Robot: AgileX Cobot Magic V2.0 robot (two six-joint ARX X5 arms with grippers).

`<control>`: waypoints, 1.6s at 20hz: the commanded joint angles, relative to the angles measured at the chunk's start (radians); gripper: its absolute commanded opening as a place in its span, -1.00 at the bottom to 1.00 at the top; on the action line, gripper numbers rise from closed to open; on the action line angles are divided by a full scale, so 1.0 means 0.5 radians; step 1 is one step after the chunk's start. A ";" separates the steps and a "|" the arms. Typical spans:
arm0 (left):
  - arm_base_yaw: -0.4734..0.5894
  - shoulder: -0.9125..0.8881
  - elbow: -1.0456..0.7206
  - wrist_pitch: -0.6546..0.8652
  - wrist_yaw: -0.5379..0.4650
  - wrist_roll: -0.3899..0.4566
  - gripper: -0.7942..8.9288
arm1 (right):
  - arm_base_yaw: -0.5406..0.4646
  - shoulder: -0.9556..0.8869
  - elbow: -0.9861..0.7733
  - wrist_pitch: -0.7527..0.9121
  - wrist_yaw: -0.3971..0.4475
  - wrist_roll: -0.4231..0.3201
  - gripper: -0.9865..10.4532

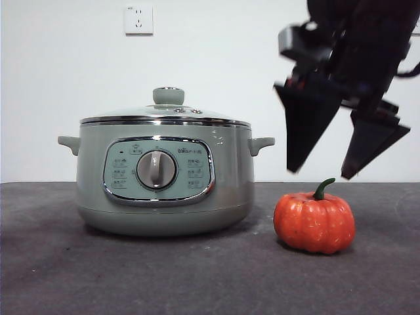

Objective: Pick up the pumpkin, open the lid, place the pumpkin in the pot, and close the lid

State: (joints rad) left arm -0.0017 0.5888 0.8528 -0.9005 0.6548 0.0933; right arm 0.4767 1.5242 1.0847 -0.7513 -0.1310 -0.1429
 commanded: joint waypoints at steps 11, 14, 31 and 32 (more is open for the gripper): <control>0.002 -0.002 0.012 0.003 0.002 0.008 0.73 | 0.034 0.355 0.002 0.163 0.013 0.024 0.46; 0.002 -0.002 0.012 0.002 0.002 0.008 0.73 | 0.035 0.372 0.002 0.158 0.016 0.054 0.04; -0.196 0.488 0.291 0.412 -0.155 -0.089 0.71 | 0.033 -0.521 0.002 0.038 0.014 0.204 -0.84; -0.249 0.589 0.358 0.464 -0.206 -0.089 0.71 | 0.033 -0.626 0.002 0.032 0.014 0.214 -0.85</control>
State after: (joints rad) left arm -0.1234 0.8787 1.0344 -0.6727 0.5533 0.0521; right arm 0.4915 1.2190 1.0847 -0.7341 -0.1268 -0.0547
